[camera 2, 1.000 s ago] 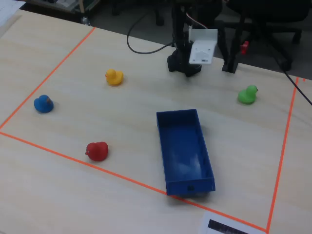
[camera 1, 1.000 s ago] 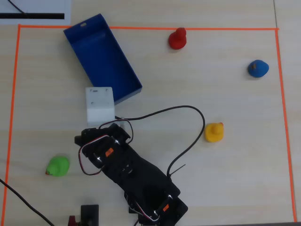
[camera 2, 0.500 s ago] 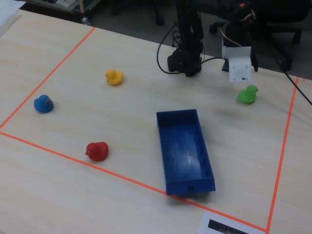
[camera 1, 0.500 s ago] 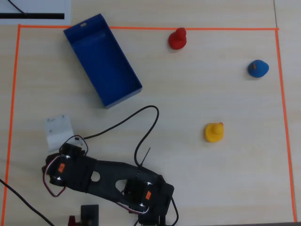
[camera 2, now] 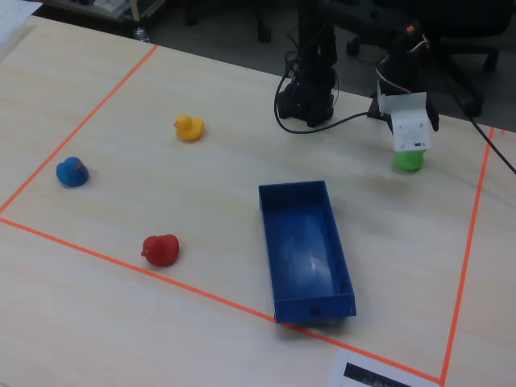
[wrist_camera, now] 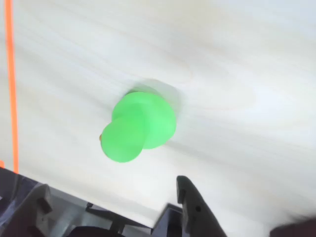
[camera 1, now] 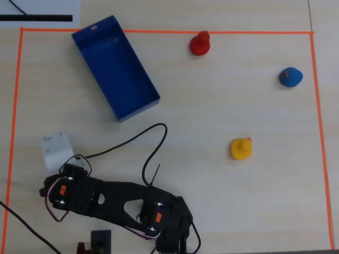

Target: Grasp green duck and put it into box.

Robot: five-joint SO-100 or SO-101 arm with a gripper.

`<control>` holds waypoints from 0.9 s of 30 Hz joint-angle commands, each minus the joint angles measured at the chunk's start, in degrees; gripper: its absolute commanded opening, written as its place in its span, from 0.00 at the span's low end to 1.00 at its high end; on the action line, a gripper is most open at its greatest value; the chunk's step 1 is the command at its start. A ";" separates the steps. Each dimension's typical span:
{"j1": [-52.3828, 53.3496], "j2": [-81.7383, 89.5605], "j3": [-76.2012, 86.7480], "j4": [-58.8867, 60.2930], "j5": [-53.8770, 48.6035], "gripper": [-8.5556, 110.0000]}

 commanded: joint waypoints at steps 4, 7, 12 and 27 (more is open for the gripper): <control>-0.97 0.18 3.25 -5.36 1.85 0.37; -2.55 -0.44 5.80 -8.17 2.99 0.37; -3.69 -1.41 7.65 -11.60 4.66 0.37; -2.64 -2.55 11.43 -19.51 6.86 0.37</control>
